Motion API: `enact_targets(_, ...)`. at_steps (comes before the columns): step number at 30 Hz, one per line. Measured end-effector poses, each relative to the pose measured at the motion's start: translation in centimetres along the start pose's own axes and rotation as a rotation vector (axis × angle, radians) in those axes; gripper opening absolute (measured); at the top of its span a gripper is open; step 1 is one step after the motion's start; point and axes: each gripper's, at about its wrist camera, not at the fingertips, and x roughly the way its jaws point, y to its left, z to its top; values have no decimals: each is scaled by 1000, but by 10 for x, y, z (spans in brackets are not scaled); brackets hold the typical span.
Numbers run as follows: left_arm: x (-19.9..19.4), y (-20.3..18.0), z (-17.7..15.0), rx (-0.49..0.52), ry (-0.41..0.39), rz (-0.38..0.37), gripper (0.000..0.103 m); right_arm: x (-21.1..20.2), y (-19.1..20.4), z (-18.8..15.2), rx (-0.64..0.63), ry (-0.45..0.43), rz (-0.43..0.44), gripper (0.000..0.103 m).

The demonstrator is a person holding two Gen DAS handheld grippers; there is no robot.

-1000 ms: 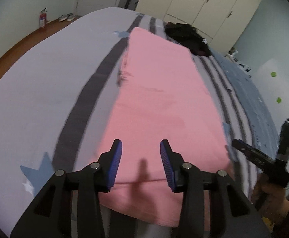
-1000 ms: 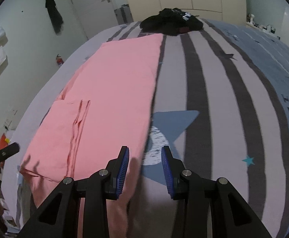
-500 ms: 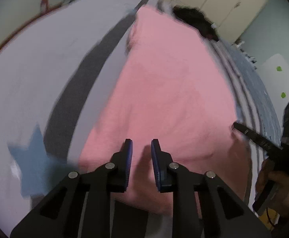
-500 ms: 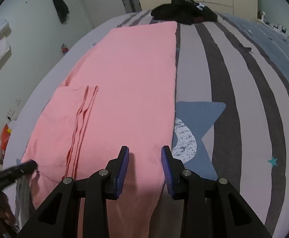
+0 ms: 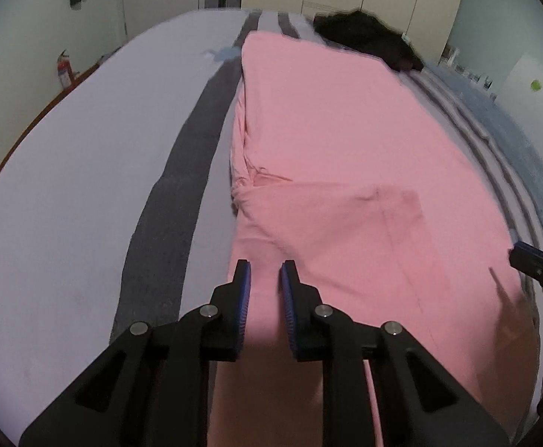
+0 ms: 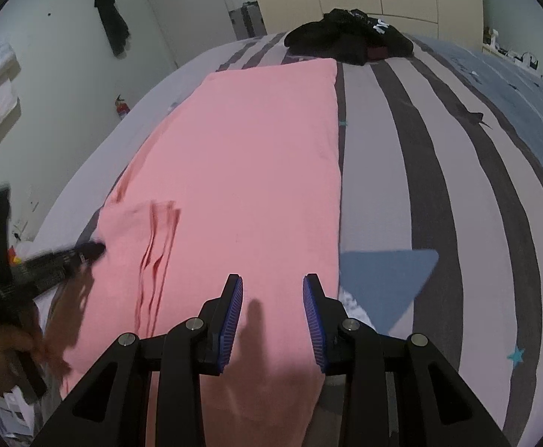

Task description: Fold clothes

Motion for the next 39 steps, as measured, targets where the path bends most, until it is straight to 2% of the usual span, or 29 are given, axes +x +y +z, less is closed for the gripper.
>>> enact_targets(4,-7,5,8,-58,5,-15,15,8,-4,2,8,12,-5,30)
enact_targets(7,-11,-5,29,-18,-59,-36,15,10,-6,5,8,9,-5,30)
enact_targets(11,15,-12,55,19,-37,-67,15,11,-7,9,14,4,-6,30)
enact_targets(13,39,-6,53,36,27,-28,9,12,-7,10,19,2,-6,30)
enact_targets(16,40,11,48,11,27,-54,2,13,-6,13,19,0,-8,30)
enact_targets(21,13,28,47,-71,2,-114,2,13,-7,13,17,-5,-5,30)
enact_targets(23,-4,33,37,-90,-8,-117,2,11,-7,11,25,-8,1,30)
enact_targets(26,-28,26,11,-34,-13,-105,2,7,-4,3,28,-9,6,30)
enact_targets(29,-43,19,-23,1,30,-94,2,4,2,-10,18,4,10,30)
enact_targets(32,-46,25,-54,-70,78,-89,2,4,3,-26,20,24,-6,31)
enact_targets(35,-59,33,-75,-116,80,-75,2,1,4,-40,20,25,-25,31)
enact_targets(39,-77,33,-98,-108,85,-51,2,-10,9,-54,-8,28,-35,31)
